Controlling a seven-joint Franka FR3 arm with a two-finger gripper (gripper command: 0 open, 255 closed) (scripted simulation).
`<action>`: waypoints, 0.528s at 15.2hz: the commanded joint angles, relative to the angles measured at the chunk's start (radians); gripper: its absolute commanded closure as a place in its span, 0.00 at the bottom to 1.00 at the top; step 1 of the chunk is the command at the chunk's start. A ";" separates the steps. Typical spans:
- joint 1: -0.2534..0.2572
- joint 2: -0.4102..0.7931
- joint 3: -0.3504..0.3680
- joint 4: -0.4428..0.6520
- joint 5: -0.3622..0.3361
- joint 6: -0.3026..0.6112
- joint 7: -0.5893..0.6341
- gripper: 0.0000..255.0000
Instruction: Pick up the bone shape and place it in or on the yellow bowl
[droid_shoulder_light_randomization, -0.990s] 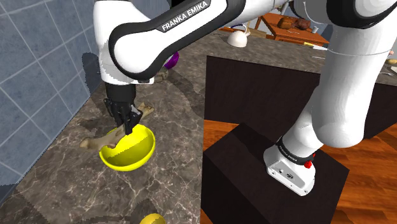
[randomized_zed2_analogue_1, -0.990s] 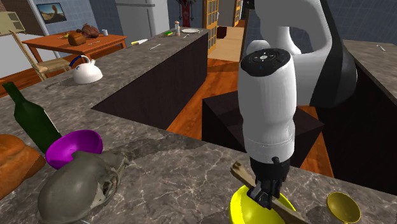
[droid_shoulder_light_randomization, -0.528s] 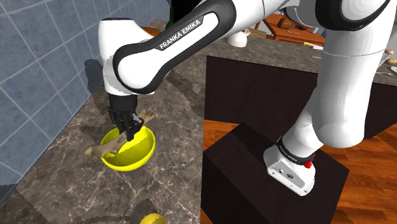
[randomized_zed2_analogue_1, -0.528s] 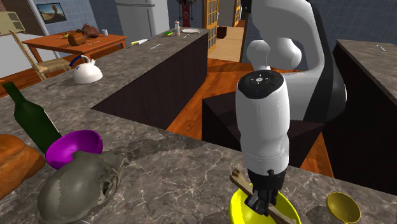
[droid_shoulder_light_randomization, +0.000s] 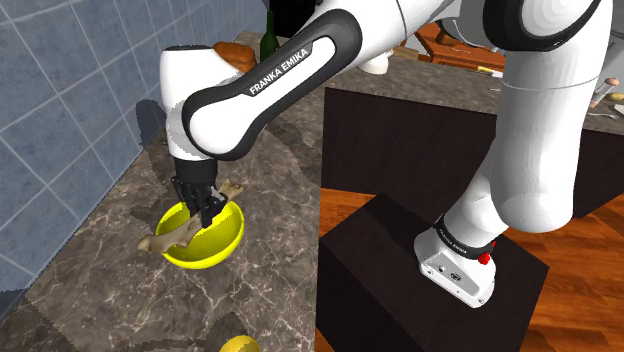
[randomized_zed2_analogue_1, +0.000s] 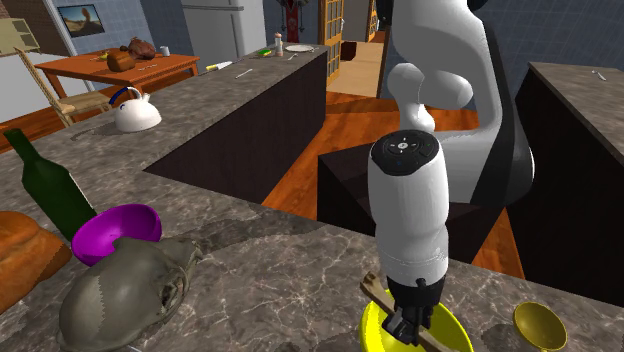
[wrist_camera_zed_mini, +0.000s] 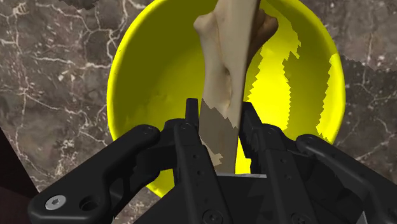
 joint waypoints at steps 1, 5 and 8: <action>0.000 0.000 0.000 0.000 0.000 0.001 0.000 1.00; 0.000 0.000 0.000 0.000 0.000 0.001 0.000 0.00; 0.000 0.000 0.000 0.000 0.000 0.000 0.000 0.00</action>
